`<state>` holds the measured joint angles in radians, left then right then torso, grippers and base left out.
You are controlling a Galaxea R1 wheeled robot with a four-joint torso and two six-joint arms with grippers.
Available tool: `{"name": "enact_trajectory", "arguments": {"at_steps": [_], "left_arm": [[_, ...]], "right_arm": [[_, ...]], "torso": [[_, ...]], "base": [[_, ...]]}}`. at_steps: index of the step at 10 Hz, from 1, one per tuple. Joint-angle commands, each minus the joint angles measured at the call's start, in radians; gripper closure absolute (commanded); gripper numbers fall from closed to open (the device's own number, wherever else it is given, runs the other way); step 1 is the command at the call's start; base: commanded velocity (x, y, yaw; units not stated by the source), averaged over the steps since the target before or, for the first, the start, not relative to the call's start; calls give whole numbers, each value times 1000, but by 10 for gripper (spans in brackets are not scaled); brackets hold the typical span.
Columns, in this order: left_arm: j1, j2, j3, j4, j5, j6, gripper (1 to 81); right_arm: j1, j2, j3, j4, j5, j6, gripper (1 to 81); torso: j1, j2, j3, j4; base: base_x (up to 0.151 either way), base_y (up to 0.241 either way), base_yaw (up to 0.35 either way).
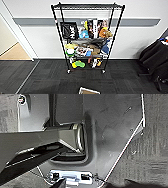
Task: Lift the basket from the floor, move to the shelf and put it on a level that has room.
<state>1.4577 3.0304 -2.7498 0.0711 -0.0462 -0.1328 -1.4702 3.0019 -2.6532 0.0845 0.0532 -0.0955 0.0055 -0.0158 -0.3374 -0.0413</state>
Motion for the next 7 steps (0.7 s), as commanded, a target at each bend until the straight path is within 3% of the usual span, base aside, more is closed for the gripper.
{"name": "enact_trajectory", "arguments": {"at_steps": [1,7], "left_arm": [[-1,1,5,-4,71,2,10],[-4,4,5,-2,72,-5,10]], "right_arm": [[27,-2,6,3,-70,3,10],[47,-9,9,3,-70,5,10]], "torso": [[0,0,0,0],[0,0,0,0]], "base": [[86,0,0],[0,0,0]]}}
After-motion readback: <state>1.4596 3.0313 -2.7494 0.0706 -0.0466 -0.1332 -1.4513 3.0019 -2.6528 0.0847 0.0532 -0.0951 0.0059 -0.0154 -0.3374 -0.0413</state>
